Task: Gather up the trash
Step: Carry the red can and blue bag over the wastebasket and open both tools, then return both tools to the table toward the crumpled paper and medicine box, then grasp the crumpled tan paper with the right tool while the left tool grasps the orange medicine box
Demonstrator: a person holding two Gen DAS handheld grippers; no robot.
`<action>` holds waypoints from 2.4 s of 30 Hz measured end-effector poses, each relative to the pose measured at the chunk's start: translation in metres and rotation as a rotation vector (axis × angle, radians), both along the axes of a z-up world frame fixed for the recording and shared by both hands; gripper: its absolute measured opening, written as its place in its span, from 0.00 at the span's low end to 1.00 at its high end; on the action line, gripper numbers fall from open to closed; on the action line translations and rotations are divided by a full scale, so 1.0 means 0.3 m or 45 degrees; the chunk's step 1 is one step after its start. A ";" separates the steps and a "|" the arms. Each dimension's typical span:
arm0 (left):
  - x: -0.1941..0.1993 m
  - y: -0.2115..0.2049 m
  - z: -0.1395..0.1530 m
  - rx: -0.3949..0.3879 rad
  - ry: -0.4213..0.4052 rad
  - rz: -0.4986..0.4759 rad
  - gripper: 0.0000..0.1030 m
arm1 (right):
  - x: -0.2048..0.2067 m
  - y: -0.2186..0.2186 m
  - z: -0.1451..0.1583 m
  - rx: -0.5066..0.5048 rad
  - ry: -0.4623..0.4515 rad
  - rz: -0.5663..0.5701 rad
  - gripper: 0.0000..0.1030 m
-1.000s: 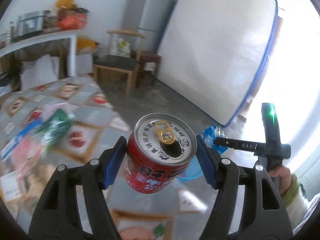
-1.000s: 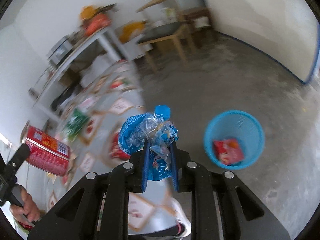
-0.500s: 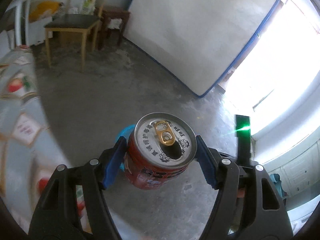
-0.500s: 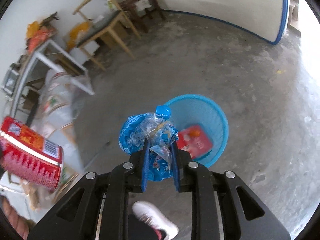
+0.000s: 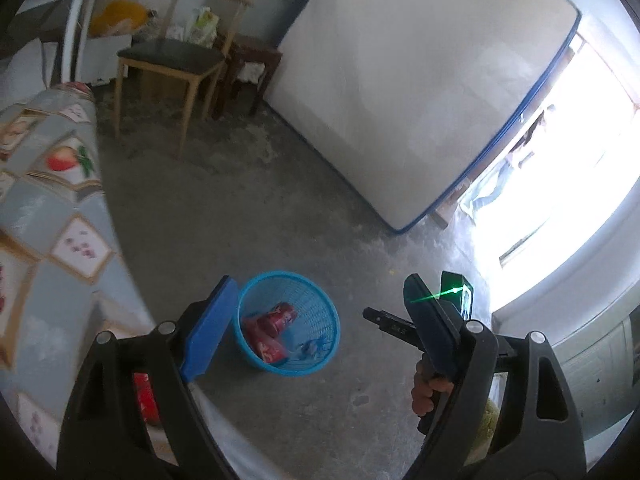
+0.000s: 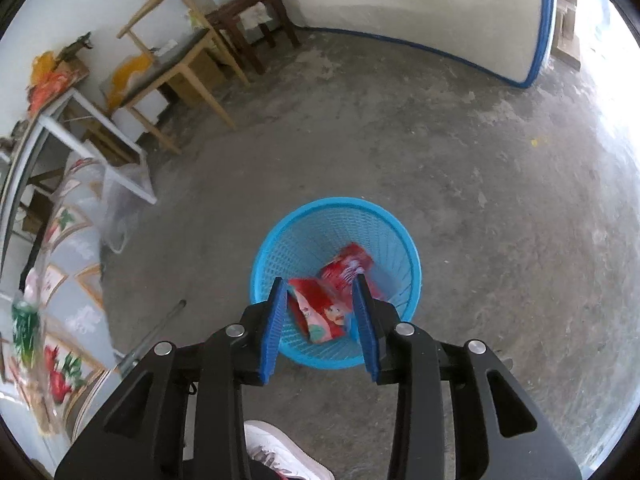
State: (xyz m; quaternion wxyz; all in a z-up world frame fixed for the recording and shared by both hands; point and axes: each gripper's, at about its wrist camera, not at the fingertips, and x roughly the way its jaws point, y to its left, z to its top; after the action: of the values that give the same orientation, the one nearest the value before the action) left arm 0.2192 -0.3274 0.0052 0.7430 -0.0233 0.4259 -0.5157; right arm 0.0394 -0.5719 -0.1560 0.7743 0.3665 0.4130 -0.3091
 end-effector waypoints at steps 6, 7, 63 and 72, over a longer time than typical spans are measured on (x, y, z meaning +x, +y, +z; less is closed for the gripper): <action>-0.040 0.272 0.098 -0.070 -0.089 0.070 0.81 | -0.021 0.163 0.150 -0.052 -0.078 0.117 0.37; -0.051 0.335 0.110 -0.076 -0.108 0.096 0.82 | -0.020 0.198 0.190 -0.073 -0.098 0.147 0.38; -0.097 1.616 -0.150 0.122 -0.080 1.057 0.92 | 0.847 1.736 0.262 -0.334 -0.021 1.585 0.45; -0.072 1.634 -0.157 0.136 -0.083 1.059 0.92 | 0.813 1.722 0.258 -0.387 -0.013 1.555 0.31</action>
State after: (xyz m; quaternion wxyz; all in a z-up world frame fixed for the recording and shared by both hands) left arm 0.1976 0.1629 -0.0418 0.9012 -0.1383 0.3828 -0.1493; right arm 0.2834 -0.0554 -0.0786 0.8567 -0.0481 0.4955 0.1352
